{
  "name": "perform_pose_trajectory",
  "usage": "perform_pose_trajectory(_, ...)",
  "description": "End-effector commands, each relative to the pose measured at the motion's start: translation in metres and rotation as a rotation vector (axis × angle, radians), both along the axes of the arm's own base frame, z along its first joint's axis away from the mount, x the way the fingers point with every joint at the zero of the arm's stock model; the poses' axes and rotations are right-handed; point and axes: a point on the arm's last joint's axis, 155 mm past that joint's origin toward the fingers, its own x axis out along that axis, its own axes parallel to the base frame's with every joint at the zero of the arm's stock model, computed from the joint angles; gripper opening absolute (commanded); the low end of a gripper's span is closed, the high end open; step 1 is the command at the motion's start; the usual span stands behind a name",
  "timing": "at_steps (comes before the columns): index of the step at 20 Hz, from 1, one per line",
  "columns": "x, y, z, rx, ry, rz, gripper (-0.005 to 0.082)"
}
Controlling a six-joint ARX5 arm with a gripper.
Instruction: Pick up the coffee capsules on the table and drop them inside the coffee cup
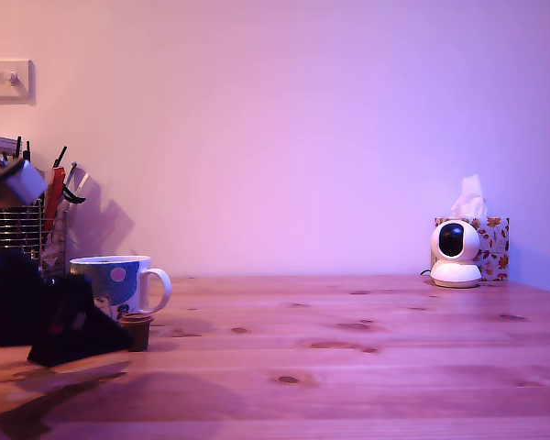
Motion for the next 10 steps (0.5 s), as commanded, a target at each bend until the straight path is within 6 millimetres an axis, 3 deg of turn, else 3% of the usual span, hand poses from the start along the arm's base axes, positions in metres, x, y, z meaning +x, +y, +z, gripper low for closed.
perform_pose_trajectory(1, 0.010, 0.000, 0.000, 0.001, -0.017, 0.007, 0.0415)
perform_pose_trajectory(5, 0.027, 0.001, -0.006, 0.003, -0.010, 0.025, 0.0470)
perform_pose_trajectory(10, 0.042, -0.005, -0.008, 0.001, -0.017, 0.025, 0.0468)
